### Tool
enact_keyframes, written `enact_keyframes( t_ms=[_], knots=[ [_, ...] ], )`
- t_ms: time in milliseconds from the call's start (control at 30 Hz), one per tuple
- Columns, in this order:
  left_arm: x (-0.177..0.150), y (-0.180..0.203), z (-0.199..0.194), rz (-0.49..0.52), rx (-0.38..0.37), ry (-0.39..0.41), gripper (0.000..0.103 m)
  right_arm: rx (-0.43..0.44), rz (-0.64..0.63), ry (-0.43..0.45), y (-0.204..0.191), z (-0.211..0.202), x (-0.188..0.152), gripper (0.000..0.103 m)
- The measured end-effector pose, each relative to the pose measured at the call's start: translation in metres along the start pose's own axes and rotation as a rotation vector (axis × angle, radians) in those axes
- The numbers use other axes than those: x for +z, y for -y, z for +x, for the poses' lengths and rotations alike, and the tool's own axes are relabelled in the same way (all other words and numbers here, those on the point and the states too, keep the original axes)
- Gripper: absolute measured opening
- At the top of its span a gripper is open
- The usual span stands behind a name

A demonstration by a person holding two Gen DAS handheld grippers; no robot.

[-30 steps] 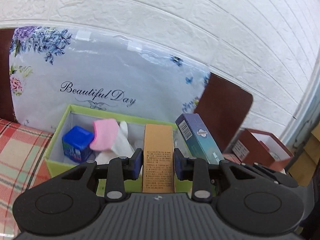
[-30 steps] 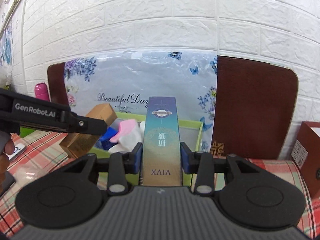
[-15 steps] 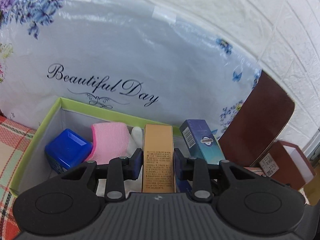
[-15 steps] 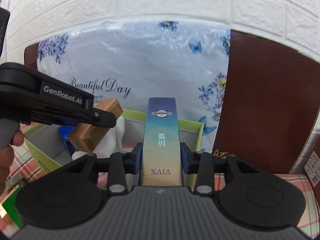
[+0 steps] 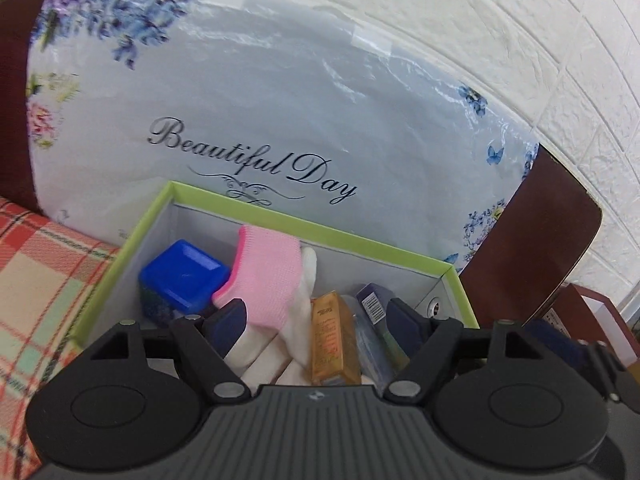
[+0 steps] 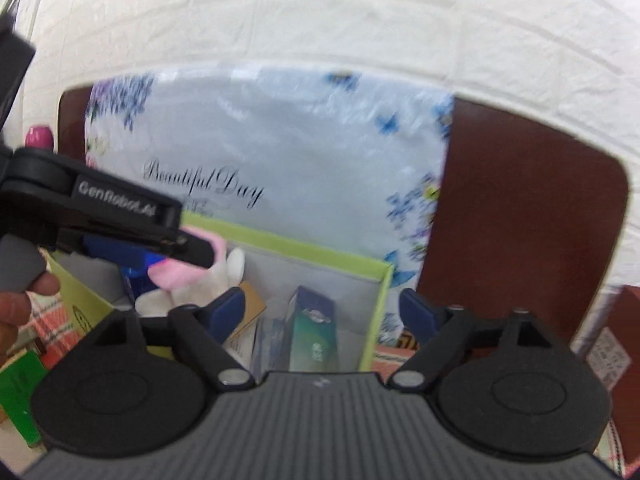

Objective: Organize objects
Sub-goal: 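Lower tan box and VIXX box into the lime-green box and release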

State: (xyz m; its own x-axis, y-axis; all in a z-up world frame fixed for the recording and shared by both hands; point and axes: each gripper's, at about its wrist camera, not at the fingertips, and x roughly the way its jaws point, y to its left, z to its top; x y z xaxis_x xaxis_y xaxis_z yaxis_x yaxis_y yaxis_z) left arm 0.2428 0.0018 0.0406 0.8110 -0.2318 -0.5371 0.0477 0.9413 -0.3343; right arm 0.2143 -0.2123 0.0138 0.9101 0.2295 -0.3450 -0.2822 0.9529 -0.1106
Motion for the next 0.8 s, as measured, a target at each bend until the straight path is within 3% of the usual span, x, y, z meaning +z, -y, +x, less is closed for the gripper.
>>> enact_keyframes(
  t_ms=[100, 200, 400, 600, 733, 800],
  knots=[
    [-0.009, 0.007, -0.023, 0.034, 0.03, -0.014, 0.08, -0.027, 0.049, 0.046, 0.009, -0.034, -0.003, 0.097],
    [-0.028, 0.016, -0.047, 0.084, 0.003, -0.008, 0.08, -0.037, 0.09, 0.048, 0.015, -0.066, -0.014, 0.101],
    [-0.076, 0.029, -0.07, 0.153, -0.057, -0.06, 0.08, -0.056, 0.137, -0.06, 0.017, -0.109, -0.067, 0.102],
    [-0.109, 0.039, -0.075, 0.169, -0.158, -0.126, 0.077, -0.043, 0.161, -0.182, 0.017, -0.111, -0.109, 0.102],
    [-0.114, 0.052, -0.071, 0.235, -0.159, -0.108, 0.075, -0.035, 0.174, -0.203, 0.02, -0.098, -0.111, 0.1],
    [-0.115, 0.057, -0.061, 0.265, -0.139, -0.119, 0.075, -0.032, 0.162, -0.211, 0.018, -0.094, -0.112, 0.091]
  ],
)
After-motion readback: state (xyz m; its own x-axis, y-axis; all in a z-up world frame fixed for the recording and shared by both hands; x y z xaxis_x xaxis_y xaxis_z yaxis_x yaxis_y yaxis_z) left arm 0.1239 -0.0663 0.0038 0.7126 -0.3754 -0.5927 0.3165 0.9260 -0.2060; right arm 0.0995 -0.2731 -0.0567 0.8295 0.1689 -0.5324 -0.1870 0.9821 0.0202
